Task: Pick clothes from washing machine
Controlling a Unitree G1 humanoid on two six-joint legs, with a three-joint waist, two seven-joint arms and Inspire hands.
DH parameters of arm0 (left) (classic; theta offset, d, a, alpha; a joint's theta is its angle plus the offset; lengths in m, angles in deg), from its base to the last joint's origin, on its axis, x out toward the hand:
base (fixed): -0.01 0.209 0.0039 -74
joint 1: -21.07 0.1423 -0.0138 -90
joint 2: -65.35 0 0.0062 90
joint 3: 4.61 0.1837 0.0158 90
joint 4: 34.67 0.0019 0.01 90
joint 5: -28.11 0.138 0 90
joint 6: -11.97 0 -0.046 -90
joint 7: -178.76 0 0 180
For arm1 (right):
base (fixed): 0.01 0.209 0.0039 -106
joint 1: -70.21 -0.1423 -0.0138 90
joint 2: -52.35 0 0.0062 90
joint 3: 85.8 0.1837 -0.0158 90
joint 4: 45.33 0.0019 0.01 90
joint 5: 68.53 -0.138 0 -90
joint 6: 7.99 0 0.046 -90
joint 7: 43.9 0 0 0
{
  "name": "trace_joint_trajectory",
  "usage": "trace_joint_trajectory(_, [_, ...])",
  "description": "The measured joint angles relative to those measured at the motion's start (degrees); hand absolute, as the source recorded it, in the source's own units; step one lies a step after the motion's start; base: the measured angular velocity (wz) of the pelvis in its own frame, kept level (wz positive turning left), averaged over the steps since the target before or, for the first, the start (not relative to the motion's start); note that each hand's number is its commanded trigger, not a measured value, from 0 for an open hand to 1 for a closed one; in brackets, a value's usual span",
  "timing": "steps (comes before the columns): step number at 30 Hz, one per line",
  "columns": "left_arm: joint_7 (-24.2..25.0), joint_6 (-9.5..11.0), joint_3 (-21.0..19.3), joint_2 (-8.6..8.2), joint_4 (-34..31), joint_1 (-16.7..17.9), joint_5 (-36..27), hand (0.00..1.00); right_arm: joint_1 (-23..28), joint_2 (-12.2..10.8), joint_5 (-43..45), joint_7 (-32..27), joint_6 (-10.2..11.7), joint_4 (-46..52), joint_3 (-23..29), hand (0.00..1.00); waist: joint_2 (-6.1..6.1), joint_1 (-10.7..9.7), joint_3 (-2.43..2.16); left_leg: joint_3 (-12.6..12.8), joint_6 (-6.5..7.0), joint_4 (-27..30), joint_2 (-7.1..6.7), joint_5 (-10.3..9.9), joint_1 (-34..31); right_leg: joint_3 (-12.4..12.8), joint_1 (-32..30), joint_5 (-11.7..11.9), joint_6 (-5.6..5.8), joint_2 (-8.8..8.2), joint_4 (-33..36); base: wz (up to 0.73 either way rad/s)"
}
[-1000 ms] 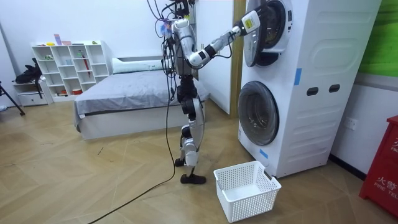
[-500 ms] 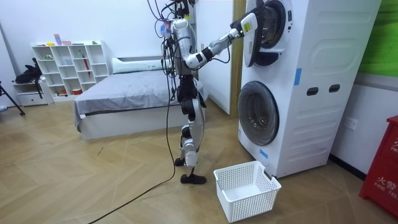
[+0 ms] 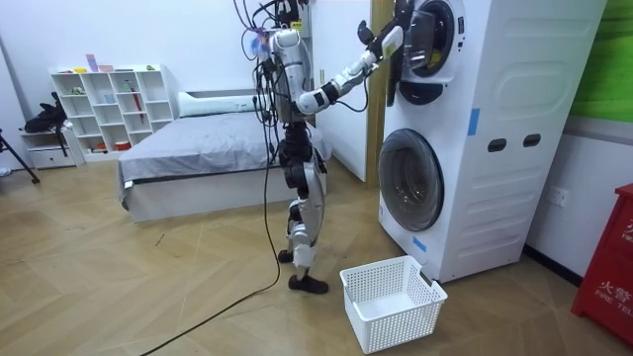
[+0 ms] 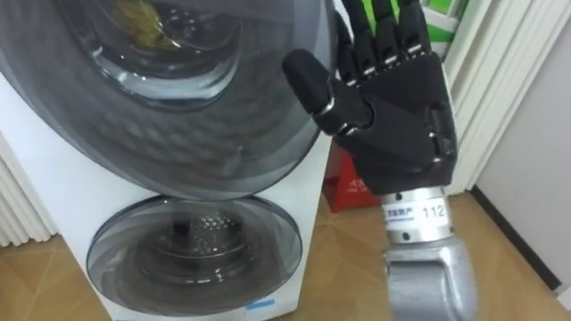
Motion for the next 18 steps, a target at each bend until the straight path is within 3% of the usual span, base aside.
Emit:
trace_joint_trajectory(2, [0.5, 0.0, 0.1, -0.01, 0.0, -0.4, -0.1, 0.00, -0.1, 0.1, -3.1, 2.4, 0.5, -0.3, -1.7, 0.00, -0.06, 0.2, 0.03, -0.3, -0.99, -0.1, 0.24, 0.6, -0.2, -1.5, 0.1, -0.3, -0.69, 0.04, 0.1, 0.15])
trace_joint_trajectory(4, [0.7, 0.1, 0.0, 0.04, 0.0, -0.9, -0.5, 0.00, -0.8, 0.1, -7.9, 5.8, 1.4, -1.5, -4.3, 0.00, -0.09, 2.0, 0.06, -0.9, -1.75, -0.6, 0.03, 1.2, -0.9, -3.9, 0.2, -0.8, -1.36, 0.17, 0.2, 0.00])
trace_joint_trajectory(6, [0.7, 0.1, -0.2, 0.06, 0.0, -1.3, -0.2, 0.00, -1.8, 0.1, -9.0, 8.8, 1.5, -2.2, -6.1, 0.00, -0.43, 3.2, 0.19, -1.2, -2.09, 0.4, 0.05, 1.4, -2.7, -5.9, 0.3, -2.1, -0.35, 0.19, 0.1, 0.13])
trace_joint_trajectory(8, [0.9, 0.1, -0.5, 0.19, 0.0, -1.6, -0.3, 0.00, -2.9, 0.2, -10.3, 13.0, 1.2, -3.3, -8.5, 0.00, -1.13, 4.1, 0.13, -1.1, -2.06, 2.1, -0.21, 1.3, -4.8, -7.1, 0.4, -3.3, 2.53, 0.22, 0.3, 0.34])
trace_joint_trajectory(9, [1.3, -0.1, -0.5, 0.20, 0.0, -1.4, -0.3, 0.00, -3.7, 0.6, -10.9, 15.0, 0.5, -4.5, -10.6, 0.00, -1.21, 4.6, 0.22, -1.1, -1.57, 2.4, -0.68, 1.0, -5.9, -7.0, 0.9, -3.7, 6.56, 0.49, -0.1, 0.32])
trace_joint_trajectory(10, [1.6, -0.2, -0.9, -0.15, 0.0, -1.3, -0.3, 0.00, -4.7, 1.1, -10.9, 16.6, -1.5, -5.9, -12.7, 0.00, -1.09, 4.9, -0.34, -1.4, -1.50, 3.3, -0.70, 0.9, -7.4, -5.2, 0.3, -4.1, 9.31, 0.75, 2.6, 0.15])
trace_joint_trajectory(11, [1.6, -0.1, -1.6, -0.78, -0.2, -1.3, -0.3, 0.00, -6.5, 1.7, -10.9, 17.1, -2.8, -6.3, -13.9, 0.00, -0.39, 5.1, 0.28, -1.9, -1.81, 5.9, -0.13, 0.7, -8.9, -2.0, -1.9, -6.4, 6.39, 0.40, 9.2, 0.17])
trace_joint_trajectory(12, [2.2, 0.1, -2.9, -1.42, -0.3, -1.3, 0.0, 0.00, -9.8, 2.9, -10.1, 18.5, -5.1, -6.8, -16.0, 0.00, -0.24, 4.7, 1.31, -3.1, -3.00, 13.1, -0.16, -0.2, -12.3, 0.3, -6.6, -12.6, 4.76, -0.97, 19.2, 0.34])
trace_joint_trajectory(13, [2.7, 0.2, -3.2, -1.39, -0.5, -1.2, 0.1, 0.00, -8.9, 4.1, -9.0, 21.3, -6.9, -6.8, -17.7, 0.00, -0.15, 5.4, 0.59, -4.0, -3.49, 15.5, -0.10, -0.6, -14.2, -0.9, -6.7, -13.3, 2.08, -1.20, 19.9, 0.45])
trace_joint_trajectory(14, [2.7, 0.2, -3.2, -1.09, -0.7, -1.3, 0.0, 0.00, -8.8, 4.6, -8.9, 22.4, -7.4, -6.8, -18.2, 0.00, -0.56, 6.1, 0.44, -4.1, -3.27, 15.0, -0.22, -0.5, -14.2, -1.1, -5.9, -13.1, 2.31, -1.19, 18.7, 0.53])
trace_joint_trajectory(15, [2.8, 0.2, -3.2, -0.37, -0.7, -1.6, 0.0, 0.00, -8.9, 5.3, -8.1, 24.4, -9.0, -6.8, -19.1, 0.00, -1.49, 6.9, 0.30, -4.0, -3.05, 13.1, -1.22, -0.3, -14.3, -2.3, -3.9, -11.6, 4.85, -0.94, 14.4, 0.58])
trace_joint_trajectory(16, [2.8, 0.1, -3.3, -0.15, -0.7, -1.6, 0.0, 0.00, -8.8, 5.8, -6.9, 26.0, -9.8, -7.0, -20.4, 0.00, -1.79, 7.1, -0.13, -3.6, -2.81, 10.9, -1.74, -0.2, -14.0, -2.8, -1.2, -9.2, 10.20, -0.20, 9.2, 0.55])
trace_joint_trajectory(17, [2.7, 0.1, -3.6, -0.63, -0.8, -1.6, 0.0, 0.00, -9.5, 6.3, -5.8, 26.8, -10.0, -7.0, -20.9, 0.00, -1.23, 7.2, -0.13, -3.6, -2.70, 11.2, -1.43, -0.1, -14.0, -2.6, -1.6, -10.0, 8.28, -0.49, 11.8, 0.40])
trace_joint_trajectory(18, [2.7, 0.2, -5.0, -1.99, -0.7, -1.5, 0.1, 0.00, -12.1, 7.4, -3.7, 28.3, -10.5, -6.9, -21.8, 0.00, -0.25, 6.9, 0.79, -3.6, -3.08, 14.4, -1.14, -0.3, -15.3, 1.4, -4.4, -14.1, 7.28, -3.26, 20.2, 0.42])
